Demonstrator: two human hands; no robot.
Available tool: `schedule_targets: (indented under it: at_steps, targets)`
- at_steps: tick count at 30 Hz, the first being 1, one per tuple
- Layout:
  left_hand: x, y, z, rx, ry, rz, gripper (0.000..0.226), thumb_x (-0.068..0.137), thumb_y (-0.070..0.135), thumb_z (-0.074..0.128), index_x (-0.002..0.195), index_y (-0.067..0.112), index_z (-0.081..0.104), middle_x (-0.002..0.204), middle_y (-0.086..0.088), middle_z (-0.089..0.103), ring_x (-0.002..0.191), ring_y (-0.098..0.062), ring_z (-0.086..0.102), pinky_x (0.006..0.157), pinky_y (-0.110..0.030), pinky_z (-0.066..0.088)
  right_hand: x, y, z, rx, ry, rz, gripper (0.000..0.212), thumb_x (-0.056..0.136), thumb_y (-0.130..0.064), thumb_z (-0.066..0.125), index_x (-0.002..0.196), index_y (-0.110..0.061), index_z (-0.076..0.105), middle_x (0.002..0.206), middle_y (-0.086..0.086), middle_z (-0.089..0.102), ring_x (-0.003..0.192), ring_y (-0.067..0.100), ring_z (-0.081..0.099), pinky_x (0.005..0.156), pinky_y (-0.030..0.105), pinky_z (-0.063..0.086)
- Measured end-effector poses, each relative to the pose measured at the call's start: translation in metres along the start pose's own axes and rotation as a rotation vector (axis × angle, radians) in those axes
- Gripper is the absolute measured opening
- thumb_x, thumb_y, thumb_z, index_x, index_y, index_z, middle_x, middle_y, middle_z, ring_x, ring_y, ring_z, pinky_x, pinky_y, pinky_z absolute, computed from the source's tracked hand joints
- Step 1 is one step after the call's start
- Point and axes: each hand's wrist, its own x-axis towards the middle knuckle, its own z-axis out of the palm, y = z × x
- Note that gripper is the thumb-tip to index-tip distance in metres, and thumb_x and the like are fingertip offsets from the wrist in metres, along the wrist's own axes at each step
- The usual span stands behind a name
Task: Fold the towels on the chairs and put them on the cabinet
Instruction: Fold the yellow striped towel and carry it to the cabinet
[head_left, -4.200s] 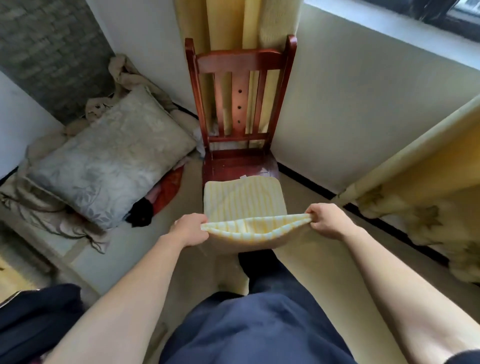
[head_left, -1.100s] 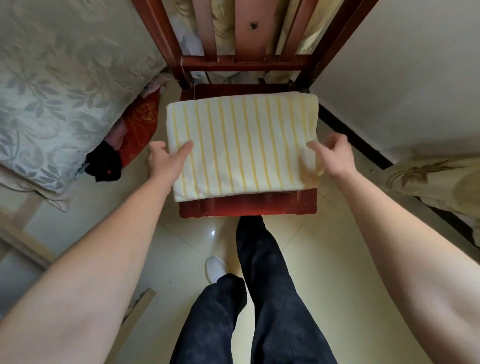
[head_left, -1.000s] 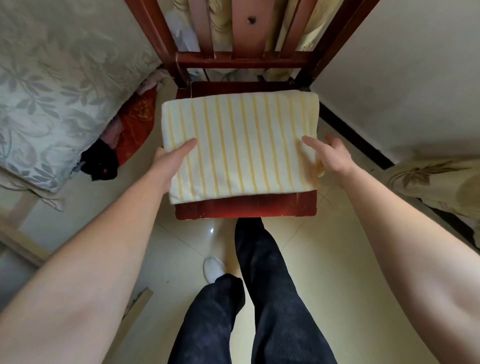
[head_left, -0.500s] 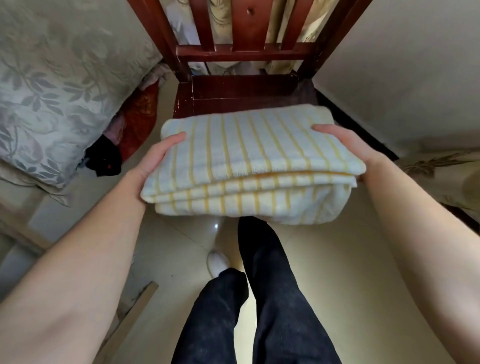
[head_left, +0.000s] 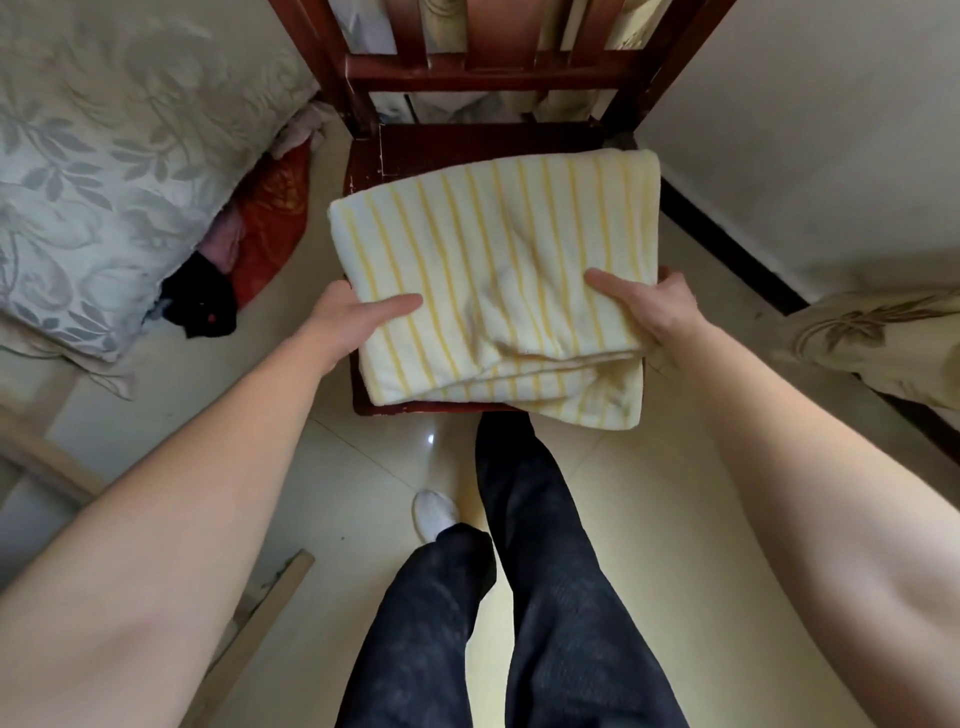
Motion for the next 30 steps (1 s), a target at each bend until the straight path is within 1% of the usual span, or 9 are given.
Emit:
schedule_targets:
  at_steps: [4, 6, 9, 12, 18, 22, 25, 27, 30]
  targets:
    - [-0.011, 0.030, 0.006, -0.274, 0.056, 0.078, 0.026, 0.083, 0.023, 0.075, 0.106, 0.016, 0.069, 0.098, 0.000, 0.076, 0.093, -0.018, 0.073, 0.074, -0.030, 0.059, 0.002, -0.003, -0.020, 0.080, -0.033, -0.021, 0.066, 0.069, -0.047, 0.087, 0.118, -0.015, 0.057, 0.116, 0.000, 0.064, 0.086, 0.012, 0.065, 0.067, 0.024, 0.051]
    - [-0.014, 0.045, 0.012, -0.531, -0.003, 0.050, 0.021, 0.094, 0.026, 0.058, 0.108, 0.012, 0.066, 0.095, -0.004, 0.077, 0.090, -0.020, 0.074, 0.068, -0.030, 0.059, 0.003, -0.005, -0.025, 0.193, 0.001, -0.083, 0.054, 0.072, -0.041, 0.086, 0.111, -0.014, 0.061, 0.110, -0.004, 0.070, 0.083, 0.007, 0.067, 0.062, 0.021, 0.052]
    - [0.001, 0.036, 0.013, -0.537, 0.019, -0.102, 0.043, 0.092, 0.052, 0.056, 0.119, 0.019, 0.062, 0.110, -0.003, 0.074, 0.098, -0.021, 0.072, 0.073, -0.032, 0.060, 0.011, -0.008, -0.017, 0.171, 0.069, -0.142, 0.067, 0.072, -0.046, 0.085, 0.126, -0.014, 0.062, 0.114, -0.005, 0.069, 0.093, 0.007, 0.067, 0.070, 0.018, 0.051]
    - [0.011, 0.005, 0.006, -0.371, 0.007, -0.251, 0.070, 0.077, 0.078, 0.057, 0.129, 0.031, 0.058, 0.119, 0.000, 0.070, 0.103, -0.017, 0.069, 0.088, -0.037, 0.054, 0.017, -0.003, -0.003, -0.107, 0.058, -0.125, 0.074, 0.079, -0.053, 0.077, 0.135, -0.011, 0.053, 0.132, 0.004, 0.061, 0.114, 0.022, 0.061, 0.090, 0.029, 0.049]
    - [-0.014, -0.021, 0.009, -0.402, -0.102, -0.270, 0.072, 0.071, 0.040, 0.083, 0.133, 0.017, 0.056, 0.119, 0.000, 0.071, 0.111, -0.015, 0.067, 0.101, -0.039, 0.049, 0.009, 0.015, 0.014, -0.095, 0.121, -0.111, 0.079, 0.081, -0.064, 0.067, 0.137, -0.012, 0.047, 0.137, 0.006, 0.057, 0.125, 0.029, 0.055, 0.101, 0.036, 0.046]
    - [-0.024, -0.007, 0.009, -0.484, -0.137, -0.252, 0.047, 0.075, 0.025, 0.074, 0.119, 0.011, 0.066, 0.110, -0.007, 0.074, 0.099, -0.022, 0.072, 0.081, -0.036, 0.058, 0.003, 0.020, 0.016, -0.025, 0.128, -0.143, 0.069, 0.081, -0.059, 0.070, 0.130, -0.014, 0.054, 0.124, 0.001, 0.062, 0.116, 0.024, 0.059, 0.090, 0.032, 0.046]
    - [-0.022, 0.014, 0.008, -0.606, -0.123, -0.113, 0.025, 0.081, 0.023, 0.064, 0.101, 0.012, 0.075, 0.103, -0.007, 0.075, 0.096, -0.022, 0.072, 0.076, -0.034, 0.059, 0.000, 0.017, 0.017, 0.057, 0.160, -0.182, 0.067, 0.079, -0.060, 0.072, 0.128, -0.017, 0.056, 0.113, -0.006, 0.062, 0.107, 0.017, 0.060, 0.086, 0.029, 0.046]
    - [-0.012, 0.014, 0.007, -0.619, -0.061, -0.113, 0.026, 0.091, 0.026, 0.060, 0.112, 0.013, 0.069, 0.109, -0.007, 0.074, 0.100, -0.022, 0.071, 0.086, -0.036, 0.057, 0.001, 0.015, 0.022, 0.035, 0.145, -0.166, 0.074, 0.078, -0.064, 0.071, 0.132, -0.017, 0.053, 0.120, -0.004, 0.062, 0.111, 0.019, 0.061, 0.090, 0.032, 0.049]
    - [0.001, -0.004, -0.003, -0.504, -0.010, -0.167, 0.047, 0.098, 0.055, 0.045, 0.131, 0.024, 0.058, 0.125, -0.002, 0.068, 0.112, -0.017, 0.066, 0.106, -0.040, 0.045, 0.001, 0.015, 0.028, 0.022, 0.099, -0.058, 0.087, 0.075, -0.068, 0.071, 0.138, -0.013, 0.046, 0.133, 0.001, 0.057, 0.120, 0.024, 0.057, 0.097, 0.035, 0.048]
